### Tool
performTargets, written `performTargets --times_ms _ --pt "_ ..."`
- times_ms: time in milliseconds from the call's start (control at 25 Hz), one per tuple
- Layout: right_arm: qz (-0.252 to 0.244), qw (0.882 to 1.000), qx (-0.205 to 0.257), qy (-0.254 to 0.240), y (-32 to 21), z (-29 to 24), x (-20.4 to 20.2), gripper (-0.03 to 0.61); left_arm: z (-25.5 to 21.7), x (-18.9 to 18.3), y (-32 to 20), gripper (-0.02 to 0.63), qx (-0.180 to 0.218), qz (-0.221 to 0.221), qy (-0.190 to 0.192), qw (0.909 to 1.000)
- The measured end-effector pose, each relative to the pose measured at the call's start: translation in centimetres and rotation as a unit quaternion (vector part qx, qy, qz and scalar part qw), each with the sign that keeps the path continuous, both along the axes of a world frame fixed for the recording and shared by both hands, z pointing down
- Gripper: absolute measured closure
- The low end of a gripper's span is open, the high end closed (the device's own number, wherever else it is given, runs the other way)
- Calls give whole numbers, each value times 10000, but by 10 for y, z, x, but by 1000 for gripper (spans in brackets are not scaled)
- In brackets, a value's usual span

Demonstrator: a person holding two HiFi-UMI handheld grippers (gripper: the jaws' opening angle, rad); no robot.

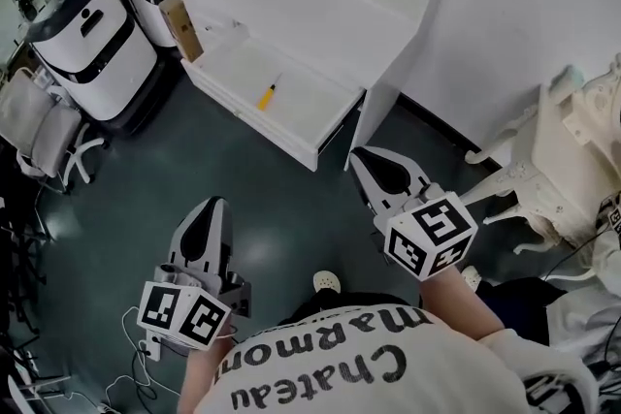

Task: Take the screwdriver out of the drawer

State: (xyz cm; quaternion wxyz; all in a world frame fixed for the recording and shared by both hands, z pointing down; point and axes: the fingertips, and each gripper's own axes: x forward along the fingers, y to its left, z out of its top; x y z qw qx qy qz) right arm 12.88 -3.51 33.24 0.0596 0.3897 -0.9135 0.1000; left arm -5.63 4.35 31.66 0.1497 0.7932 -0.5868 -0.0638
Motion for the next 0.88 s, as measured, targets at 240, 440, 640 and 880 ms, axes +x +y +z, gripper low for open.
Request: performTargets --times_ms 240,440,640,880 --pt "1 9999 6 -125 -57 1 8 541 7 12 -57 591 -46 57 -67 10000" --pt "13 9997 -116 -194 -82 11 9 541 9 20 -88 591 -18 222 66 9997" --pt "138 9995 -229 -144 -107 21 5 541 21 18 -122 591 -144 441 97 9989" --pt "349 9979 -408 -367 -149 21 -12 541 18 4 -176 591 -1 737 18 9973"
